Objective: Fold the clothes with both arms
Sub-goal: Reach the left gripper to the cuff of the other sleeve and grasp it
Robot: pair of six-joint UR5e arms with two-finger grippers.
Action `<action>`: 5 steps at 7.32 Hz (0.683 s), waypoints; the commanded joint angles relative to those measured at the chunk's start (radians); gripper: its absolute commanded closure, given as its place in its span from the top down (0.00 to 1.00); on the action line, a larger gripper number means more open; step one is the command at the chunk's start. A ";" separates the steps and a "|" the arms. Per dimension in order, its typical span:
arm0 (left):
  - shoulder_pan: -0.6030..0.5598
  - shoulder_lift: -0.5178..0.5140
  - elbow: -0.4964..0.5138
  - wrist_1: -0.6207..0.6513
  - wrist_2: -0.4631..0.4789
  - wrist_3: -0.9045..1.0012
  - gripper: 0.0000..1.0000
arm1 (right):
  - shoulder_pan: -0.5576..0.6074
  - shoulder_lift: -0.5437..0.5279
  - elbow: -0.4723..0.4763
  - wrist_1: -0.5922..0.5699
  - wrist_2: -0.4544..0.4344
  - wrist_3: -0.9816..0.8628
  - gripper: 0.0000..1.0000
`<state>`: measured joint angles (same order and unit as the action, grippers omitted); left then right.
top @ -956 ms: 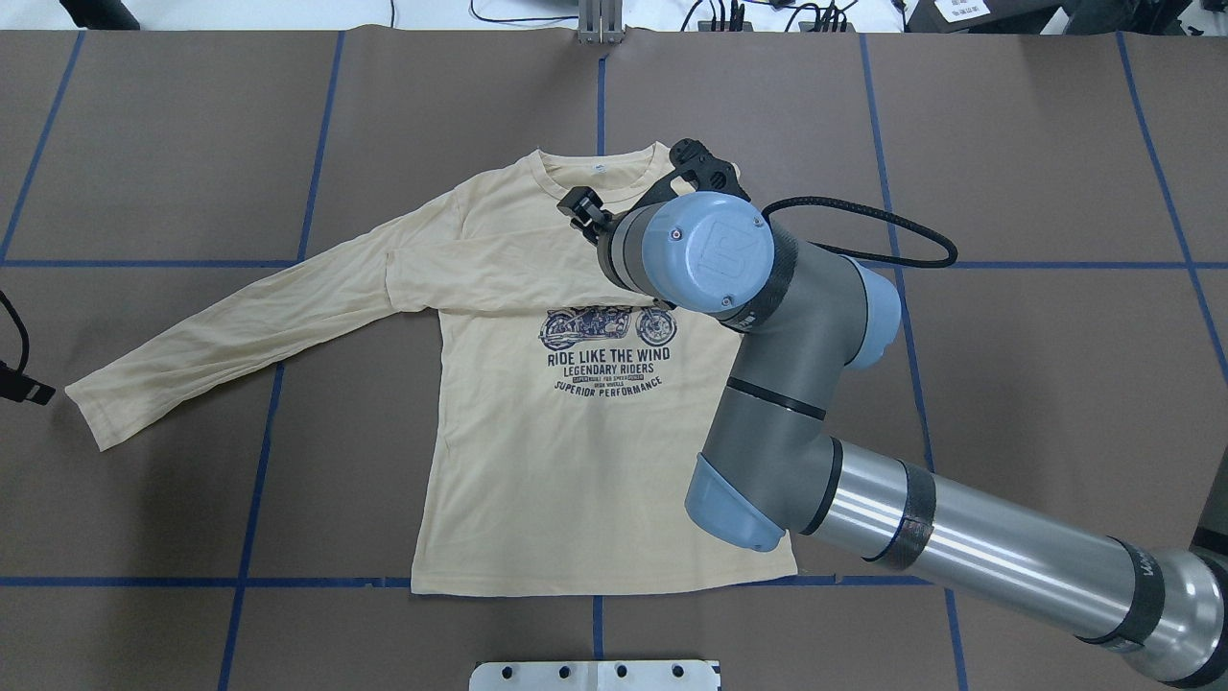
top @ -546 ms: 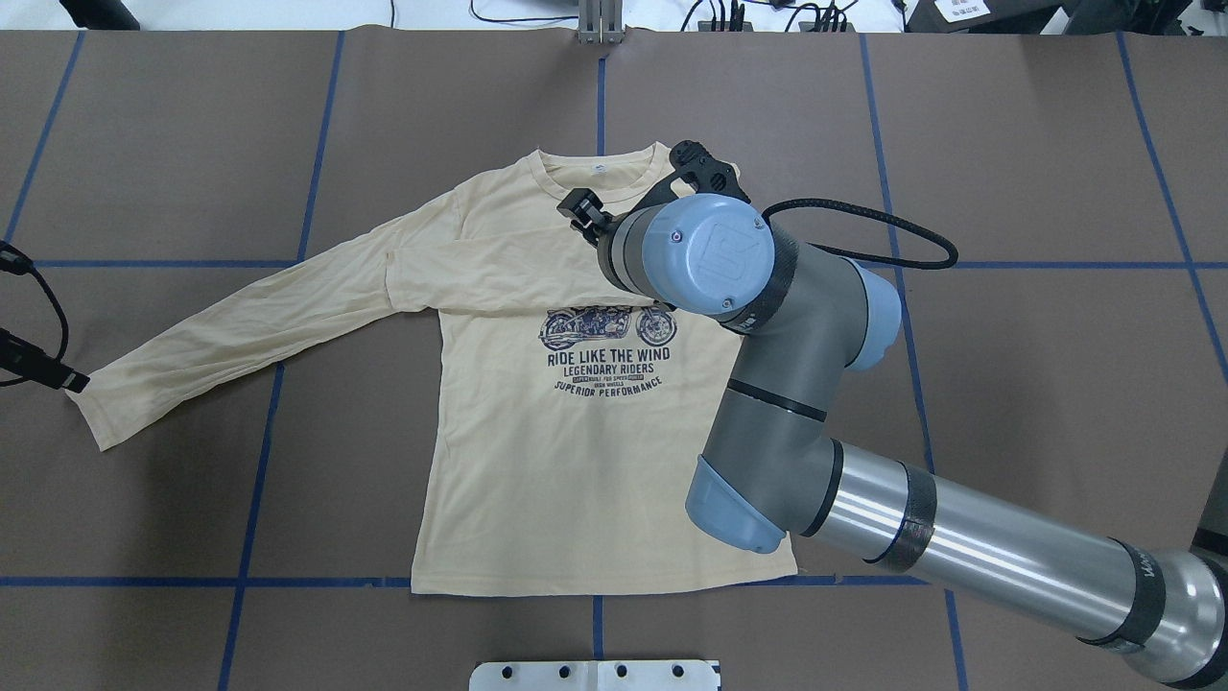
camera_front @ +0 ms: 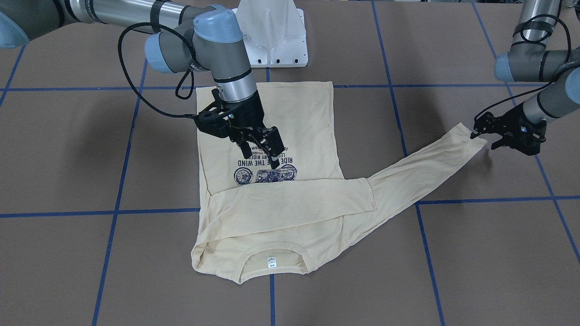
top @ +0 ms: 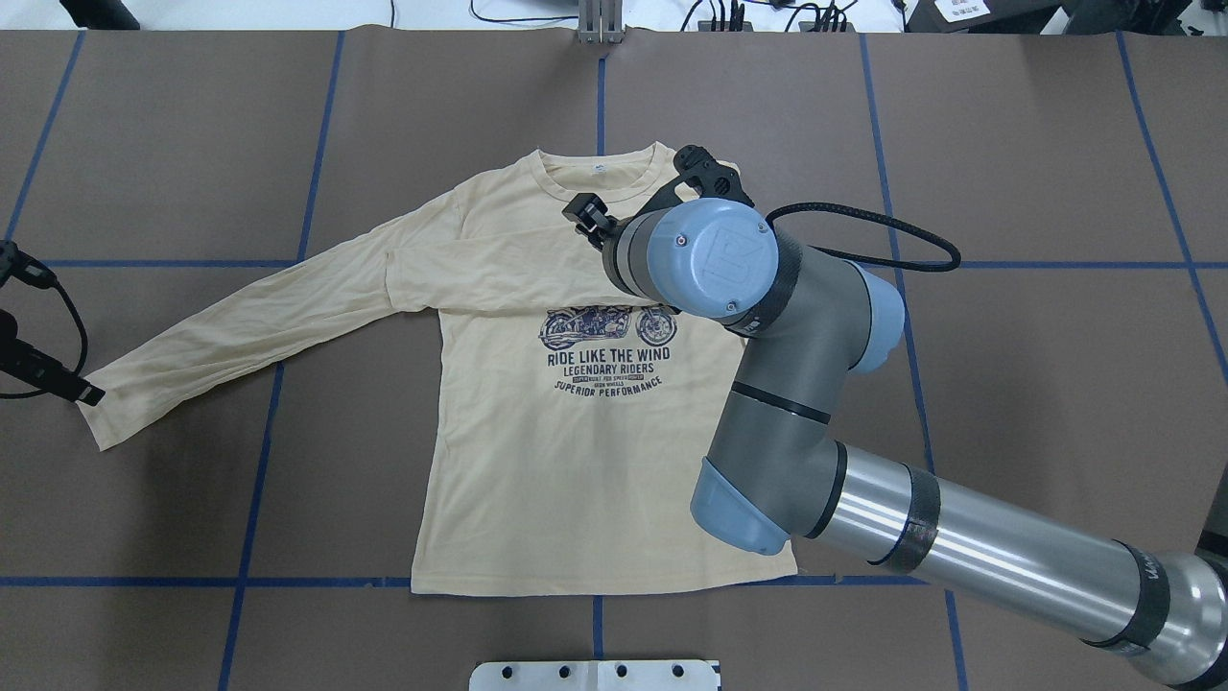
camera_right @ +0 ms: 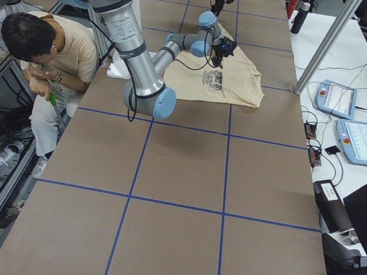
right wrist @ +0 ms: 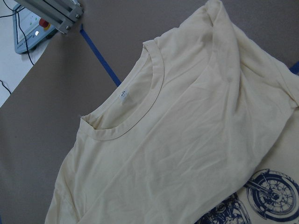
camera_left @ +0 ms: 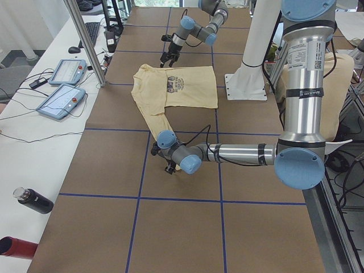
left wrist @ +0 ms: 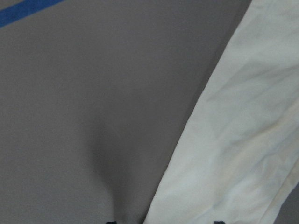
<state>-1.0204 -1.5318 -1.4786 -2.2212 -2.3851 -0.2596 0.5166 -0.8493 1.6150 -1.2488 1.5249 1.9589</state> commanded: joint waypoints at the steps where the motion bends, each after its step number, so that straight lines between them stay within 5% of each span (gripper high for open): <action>1: 0.005 0.001 0.015 0.000 0.000 0.000 0.57 | -0.001 0.001 0.002 0.000 -0.002 0.000 0.99; 3: 0.005 0.001 0.014 -0.003 -0.026 -0.001 0.00 | -0.006 0.003 0.003 0.000 -0.003 0.000 0.99; 5: 0.003 0.010 0.008 -0.003 -0.037 -0.007 0.00 | -0.007 0.003 0.003 0.000 -0.005 0.000 0.99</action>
<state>-1.0157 -1.5260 -1.4677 -2.2239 -2.4150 -0.2627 0.5107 -0.8477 1.6175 -1.2487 1.5216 1.9589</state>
